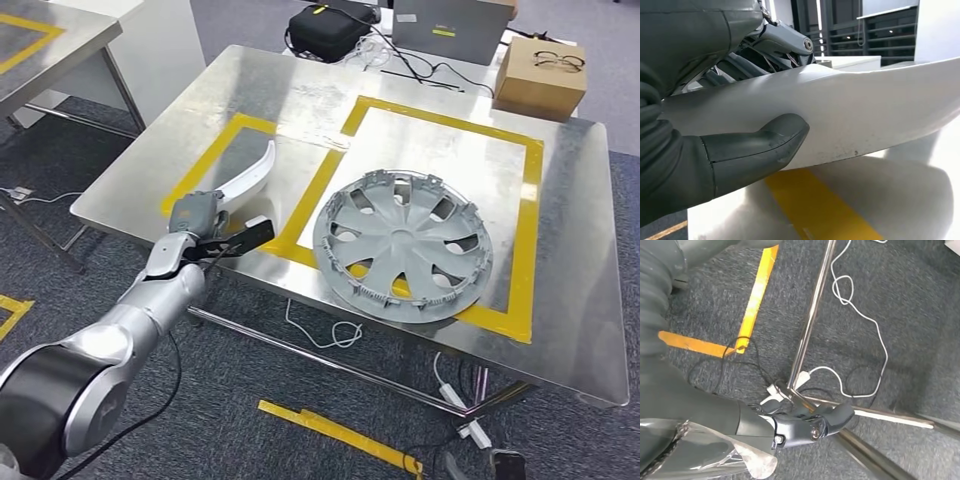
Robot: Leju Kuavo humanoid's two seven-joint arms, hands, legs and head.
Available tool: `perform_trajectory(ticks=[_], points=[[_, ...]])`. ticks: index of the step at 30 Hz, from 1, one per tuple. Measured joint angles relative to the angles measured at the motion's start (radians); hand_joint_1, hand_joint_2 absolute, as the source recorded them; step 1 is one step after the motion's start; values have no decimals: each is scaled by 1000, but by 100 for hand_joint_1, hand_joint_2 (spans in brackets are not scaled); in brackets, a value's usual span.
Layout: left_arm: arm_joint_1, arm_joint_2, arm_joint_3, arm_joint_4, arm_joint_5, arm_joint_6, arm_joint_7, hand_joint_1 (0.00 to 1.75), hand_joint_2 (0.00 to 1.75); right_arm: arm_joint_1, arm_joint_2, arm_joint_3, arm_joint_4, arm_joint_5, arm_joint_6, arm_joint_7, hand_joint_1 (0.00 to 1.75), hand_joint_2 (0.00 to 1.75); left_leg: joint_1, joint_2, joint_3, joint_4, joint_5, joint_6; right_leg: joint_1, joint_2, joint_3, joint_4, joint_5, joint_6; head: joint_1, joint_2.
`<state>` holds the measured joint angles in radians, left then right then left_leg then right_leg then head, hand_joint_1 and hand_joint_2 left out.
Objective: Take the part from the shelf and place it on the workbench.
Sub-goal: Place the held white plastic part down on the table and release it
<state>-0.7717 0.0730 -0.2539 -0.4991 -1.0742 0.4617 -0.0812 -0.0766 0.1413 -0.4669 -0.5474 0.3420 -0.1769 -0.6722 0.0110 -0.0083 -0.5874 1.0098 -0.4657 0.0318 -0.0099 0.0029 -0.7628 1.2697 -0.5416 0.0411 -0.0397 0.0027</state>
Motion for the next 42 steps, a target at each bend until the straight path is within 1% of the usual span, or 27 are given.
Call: perform_trajectory(ticks=[2, 3, 4, 7, 9, 11, 12, 13, 14, 15, 17, 18, 19, 20, 23, 25, 26, 27, 29, 30, 31, 33, 34, 35, 37, 41, 42], points=[[1, -4, 0, 0, -3, 0, -6, 175, 175, 0, 0, 0, 0, 1, 0, 0, 0, 175, 0, -2, 18, 0, -13, -6, 0, 0, 48, -126, 85, -5, 0, 0], [-1, -6, 1, 0, -4, -1, -10, 175, 175, -1, 0, 0, 1, 1, 0, 0, 0, 175, -2, -2, 24, 1, -20, -9, 2, 0, 78, -191, 114, -8, 0, 0], [-3, -8, 1, 0, -4, -1, -13, 175, 175, -2, 0, 0, 1, 1, 1, 0, 0, 175, -3, -3, 27, 3, -24, -14, 3, 0, 101, -234, 124, -11, 1, 0], [-3, -11, 4, -1, 4, -1, -30, 175, 175, -3, 0, 0, 2, 3, 2, 0, 0, 175, -4, -2, 26, 3, -31, -28, 5, 2, 120, -259, 110, -24, -2, 0], [0, -13, 7, -4, 12, -1, -45, 175, 175, -5, 0, -1, 2, 4, 2, 0, 0, 175, -3, 0, 20, 27, -51, -38, 1, 2, 128, -264, 106, -35, -3, 0], [2, -15, 10, -6, 15, 2, -54, 175, 175, -9, 0, -1, 2, 5, 2, 0, 0, 175, -1, 2, -21, 120, -97, -45, -1, 1, 137, -266, 101, -44, -5, 0], [5, -15, 10, -6, 12, 6, -57, 175, 175, -10, 0, -2, 4, 7, 2, 0, 0, 175, -1, 2, -56, 190, -124, -47, -1, 2, 140, -266, 98, -47, -6, 0], [10, -15, 11, -6, 9, 11, -60, 175, 175, -10, 0, -2, 8, 9, 2, 0, 0, 175, -1, 2, -90, 249, -140, -49, -1, 2, 144, -265, 95, -48, -6, 0], [15, -15, 11, -6, 7, 17, -64, 175, 175, -10, 0, -2, 14, 12, 0, 0, 0, 175, -1, 2, -112, 281, -138, -49, -1, 3, 147, -265, 92, -48, -6, 0], [21, -16, 11, -6, 6, 24, -69, 175, 175, -11, 0, -3, 22, 16, -3, 0, 0, 175, -1, 2, -121, 280, -117, -48, -1, 4, 152, -264, 88, -47, -7, 0], [26, -17, 11, -6, 6, 33, -78, 175, 175, -16, -1, -3, 37, 23, -9, 0, 0, 175, -1, 3, -82, 162, -33, -43, -1, 5, 161, -262, 81, -43, -7, 0], [26, -18, 12, -6, 6, 36, -80, 175, 175, -19, -1, -3, 44, 26, -11, 0, 0, 175, -2, 3, -57, 98, -1, -40, 1, 5, 162, -259, 77, -40, -6, 0], [26, -19, 12, -6, 6, 38, -81, 175, 175, -22, -1, -3, 49, 27, -12, 0, 0, 175, -4, 4, -38, 50, 15, -37, 2, 6, 161, -257, 75, -36, -6, 0], [26, -20, 13, -6, 6, 39, -82, 175, 175, -25, -2, -3, 54, 27, -13, 0, 0, 175, -6, 3, -30, 26, 18, -34, 4, 6, 159, -257, 75, -33, -6, 0], [30, -23, 15, -6, 6, 40, -82, 175, 175, -27, -3, -3, 63, 28, -14, 0, 0, 175, -6, 2, -29, 17, 14, -25, 5, 6, 157, -261, 77, -21, -5, 0], [30, -25, 16, -6, 6, 41, -82, 175, 175, -29, -5, -3, 67, 30, -16, 1, 0, 175, -1, 2, -26, 11, 17, -15, 5, 5, 146, -243, 61, -12, -4, 0], [29, -27, 16, -6, 6, 41, -82, 175, 175, -30, -7, -3, 70, 33, -21, 3, 0, 175, 1, 3, -24, 9, 18, -11, 5, 4, 129, -210, 42, -9, -2, 0], [28, -28, 17, -6, 5, 41, -82, 175, 175, -32, -9, -3, 75, 40, -28, 7, 0, 175, 1, 3, -23, 8, 18, -7, 3, 4, 100, -153, 14, -5, -1, 0], [28, -31, 17, -6, 4, 41, -82, 175, 175, -35, -12, -3, 94, 57, -45, 28, 0, 175, 1, 4, -23, 8, 17, -3, 1, 3, 31, -15, -39, 0, -1, 0], [29, -33, 17, -5, 3, 41, -83, 175, 175, -36, -15, -3, 108, 67, -52, 45, 0, 175, 1, 3, -23, 8, 16, -2, 0, 3, 7, 28, -46, 1, -1, 0], [29, -35, 17, -5, 3, 39, -86, 175, 175, -36, -18, -3, 122, 76, -58, 64, 0, 175, 1, 2, -22, 9, 15, -2, 0, 2, 1, 30, -33, 1, 0, 0], [27, -38, 17, -5, 4, 33, -93, 175, 175, -36, -24, -3, 145, 90, -67, 96, 0, 175, 1, 0, -19, 9, 13, -4, 0, 2, 33, -50, 25, -1, -1, 0], [26, -38, 17, -5, 5, 28, -98, 175, 175, -37, -28, -3, 154, 96, -70, 108, 0, 175, 1, 0, -17, 9, 12, -5, 0, 2, 62, -113, 57, -3, -1, 0], [23, -39, 17, -5, 7, 21, -103, 175, 175, -38, -31, -3, 164, 101, -71, 120, 0, 175, -1, -1, -16, 10, 10, -8, 0, 1, 91, -169, 75, -5, 0, 0], [15, -40, 17, -3, 14, 7, -113, 175, 175, -39, -36, -3, 188, 112, -71, 154, 0, 175, -4, -2, -17, 11, 8, -16, 3, 1, 133, -246, 90, -12, -2, 0], [4, -42, 18, 0, 27, -6, -119, 0, 175, -26, -45, -4, 230, 131, -65, 231, 0, 0, -3, -1, -20, 20, -4, -36, 2, 2, 147, -265, 88, -31, -3, 0], [0, -42, 18, 1, 27, -4, -118, 0, 175, -24, -47, -4, 238, 135, -62, 250, 0, 0, -3, 1, -30, 46, -22, -41, 0, 2, 150, -268, 89, -36, -5, 0]])
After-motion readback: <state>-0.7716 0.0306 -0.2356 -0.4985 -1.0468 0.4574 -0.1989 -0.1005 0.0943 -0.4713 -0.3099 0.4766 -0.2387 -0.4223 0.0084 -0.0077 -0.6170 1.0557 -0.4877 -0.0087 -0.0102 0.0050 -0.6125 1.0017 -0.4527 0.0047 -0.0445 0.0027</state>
